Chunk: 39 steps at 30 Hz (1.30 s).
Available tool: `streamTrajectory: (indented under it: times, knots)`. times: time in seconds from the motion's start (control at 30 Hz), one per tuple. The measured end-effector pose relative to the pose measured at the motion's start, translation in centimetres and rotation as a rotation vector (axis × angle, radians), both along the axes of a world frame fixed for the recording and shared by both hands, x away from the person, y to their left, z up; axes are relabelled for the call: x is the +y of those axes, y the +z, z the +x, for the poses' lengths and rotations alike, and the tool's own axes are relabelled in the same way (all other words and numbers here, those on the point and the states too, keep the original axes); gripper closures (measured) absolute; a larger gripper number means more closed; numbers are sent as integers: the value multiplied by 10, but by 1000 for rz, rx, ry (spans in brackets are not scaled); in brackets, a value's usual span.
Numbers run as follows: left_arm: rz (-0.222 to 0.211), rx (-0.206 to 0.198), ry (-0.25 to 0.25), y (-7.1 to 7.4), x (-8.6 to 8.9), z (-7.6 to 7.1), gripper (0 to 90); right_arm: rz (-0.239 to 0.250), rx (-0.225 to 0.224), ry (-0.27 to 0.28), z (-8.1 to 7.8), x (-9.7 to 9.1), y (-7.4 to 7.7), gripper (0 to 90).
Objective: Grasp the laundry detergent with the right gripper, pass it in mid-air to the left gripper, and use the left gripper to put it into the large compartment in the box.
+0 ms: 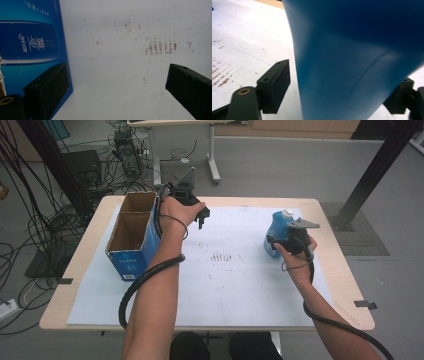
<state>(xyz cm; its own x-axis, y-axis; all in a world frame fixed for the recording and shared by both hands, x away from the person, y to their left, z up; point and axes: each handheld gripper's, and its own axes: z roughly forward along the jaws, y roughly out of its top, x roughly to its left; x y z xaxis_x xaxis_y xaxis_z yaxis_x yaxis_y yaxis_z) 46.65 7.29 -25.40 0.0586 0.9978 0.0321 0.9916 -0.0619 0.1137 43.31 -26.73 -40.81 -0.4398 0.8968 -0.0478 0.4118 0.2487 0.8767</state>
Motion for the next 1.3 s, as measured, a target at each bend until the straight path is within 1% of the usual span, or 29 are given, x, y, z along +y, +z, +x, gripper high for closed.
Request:
streamTrajectory:
  times: [0.1, 0.27, 0.4, 0.73, 1.3]
  knots:
    - [0, 0, 1, 0, 0, 0, 53, 1, 2, 1, 0, 0, -1, 277]
    - [1, 1, 2, -1, 1, 1, 52, 7, 11, 0, 1, -2, -2, 331]
    - [1, 2, 3, -1, 1, 2, 52, 8, 9, -1, 1, -3, -2, 394]
    - [-1, -1, 0, 0, 1, 2, 53, 22, 13, -6, 2, -3, -2, 410]
    - [0, -10, 7, 3, 3, 0, 52, 28, 14, -8, 2, -4, -2, 417]
